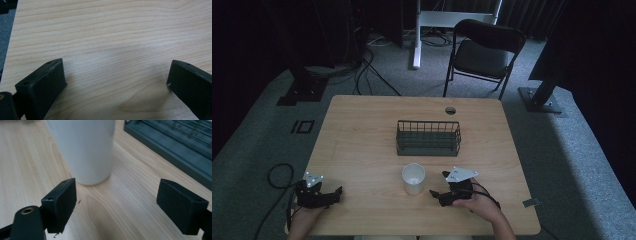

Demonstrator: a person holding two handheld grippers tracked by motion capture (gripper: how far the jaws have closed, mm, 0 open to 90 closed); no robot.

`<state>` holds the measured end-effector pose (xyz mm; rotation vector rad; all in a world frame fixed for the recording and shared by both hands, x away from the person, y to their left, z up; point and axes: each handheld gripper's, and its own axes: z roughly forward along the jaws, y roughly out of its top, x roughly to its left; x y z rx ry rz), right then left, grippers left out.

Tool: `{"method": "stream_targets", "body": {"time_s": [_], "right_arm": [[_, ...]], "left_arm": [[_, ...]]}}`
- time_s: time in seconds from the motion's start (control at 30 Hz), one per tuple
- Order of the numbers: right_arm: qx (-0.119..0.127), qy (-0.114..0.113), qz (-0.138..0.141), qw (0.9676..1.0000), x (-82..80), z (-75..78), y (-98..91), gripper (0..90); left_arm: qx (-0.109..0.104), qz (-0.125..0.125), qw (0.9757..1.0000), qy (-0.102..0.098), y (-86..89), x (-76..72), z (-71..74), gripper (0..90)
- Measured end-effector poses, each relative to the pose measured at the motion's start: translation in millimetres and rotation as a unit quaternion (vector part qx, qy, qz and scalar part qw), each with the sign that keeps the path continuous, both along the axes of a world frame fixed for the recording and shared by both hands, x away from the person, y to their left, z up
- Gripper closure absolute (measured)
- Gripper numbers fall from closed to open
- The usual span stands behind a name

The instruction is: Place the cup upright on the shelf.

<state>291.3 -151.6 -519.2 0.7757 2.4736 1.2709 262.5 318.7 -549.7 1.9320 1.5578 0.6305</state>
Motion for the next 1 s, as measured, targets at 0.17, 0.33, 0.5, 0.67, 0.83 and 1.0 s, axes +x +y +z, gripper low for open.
{"method": "stream_targets", "body": {"time_s": [0.17, 0.33, 0.5, 0.67, 0.83, 1.0], "right_arm": [[0.009, -0.003, 0.020, 0.9998, -1.4, 2.1, 12.6, 16.1], [0.020, -0.008, 0.028, 0.9994, -2.2, 4.0, 21.3, 16.1], [0.027, -0.012, 0.032, 0.9990, -1.0, 6.0, 28.5, 16.1], [0.038, -0.019, 0.035, 0.9985, -0.5, 8.3, 35.9, 16.1], [0.043, -0.023, 0.037, 0.9981, 0.6, 9.1, 42.2, 16.1], [0.048, -0.031, 0.036, 0.9977, 1.7, 9.2, 48.2, 16.1]], "left_arm": [[0.000, 0.000, 1.0000, 0.000, 0.0, 0.0, 0.0, 1.9], [0.000, 0.000, 1.0000, 0.000, 0.0, 0.0, 0.0, 1.9], [0.000, 0.000, 1.0000, 0.000, 0.0, 0.0, 0.0, 1.9], [0.000, 0.000, 1.0000, 0.000, 0.0, 0.0, 0.0, 1.9], [0.000, 0.000, 1.0000, 0.000, 0.0, 0.0, 0.0, 1.9], [0.000, 0.000, 1.0000, 0.000, 0.0, 0.0, 0.0, 1.9]]}}
